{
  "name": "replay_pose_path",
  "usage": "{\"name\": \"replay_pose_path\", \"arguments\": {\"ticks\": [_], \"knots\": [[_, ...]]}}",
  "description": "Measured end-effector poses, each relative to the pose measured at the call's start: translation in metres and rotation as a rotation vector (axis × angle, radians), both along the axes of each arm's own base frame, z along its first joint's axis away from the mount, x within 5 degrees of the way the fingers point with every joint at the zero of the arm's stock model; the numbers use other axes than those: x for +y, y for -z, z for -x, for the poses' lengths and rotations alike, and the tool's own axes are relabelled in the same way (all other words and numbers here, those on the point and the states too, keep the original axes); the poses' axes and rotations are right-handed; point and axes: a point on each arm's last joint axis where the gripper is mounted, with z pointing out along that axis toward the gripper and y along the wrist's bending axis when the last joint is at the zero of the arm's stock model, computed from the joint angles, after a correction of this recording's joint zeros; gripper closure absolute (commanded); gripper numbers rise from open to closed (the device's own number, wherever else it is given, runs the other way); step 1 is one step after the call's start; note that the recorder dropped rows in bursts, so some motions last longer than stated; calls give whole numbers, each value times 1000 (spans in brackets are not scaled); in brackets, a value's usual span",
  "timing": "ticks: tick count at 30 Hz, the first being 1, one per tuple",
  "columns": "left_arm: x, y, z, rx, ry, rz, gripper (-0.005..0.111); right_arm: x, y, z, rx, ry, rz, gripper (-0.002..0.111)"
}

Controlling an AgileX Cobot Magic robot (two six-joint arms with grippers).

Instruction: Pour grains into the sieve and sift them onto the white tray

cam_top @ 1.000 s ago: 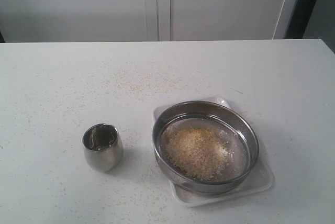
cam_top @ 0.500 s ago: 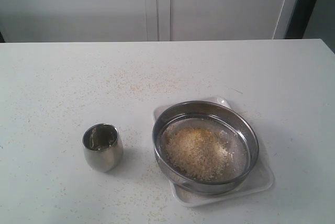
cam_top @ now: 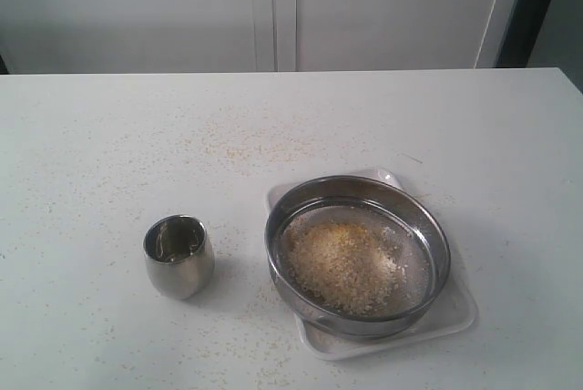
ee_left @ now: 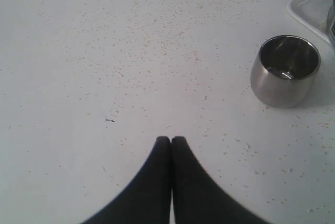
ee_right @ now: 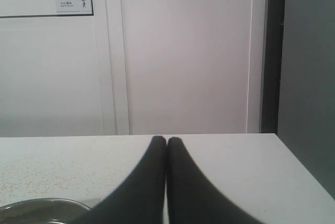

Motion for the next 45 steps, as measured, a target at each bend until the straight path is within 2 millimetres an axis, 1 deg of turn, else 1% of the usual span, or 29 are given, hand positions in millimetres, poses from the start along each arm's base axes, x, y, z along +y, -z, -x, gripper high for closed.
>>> {"name": "replay_pose_path", "arguments": {"ticks": [23, 27, 35, 37, 40, 42, 45], "knots": [[0, 0, 0, 0, 0, 0, 107, 0, 0, 0, 0, 0, -3, 108], [0, 0, 0, 0, 0, 0, 107, 0, 1, 0, 49, 1, 0, 108], [0, 0, 0, 0, 0, 0, 107, -2, -30, 12, 183, 10, 7, 108], [0, 0, 0, 0, 0, 0, 107, -2, -36, 12, 238, 12, 10, 108], [0, 0, 0, 0, 0, 0, 107, -2, -45, 7, 329, 14, 15, 108], [0, 0, 0, 0, 0, 0, 107, -1, -54, -1, 418, 16, 21, 108], [0, 0, 0, 0, 0, 0, 107, 0, -61, -12, 512, 12, 16, 108]]}}
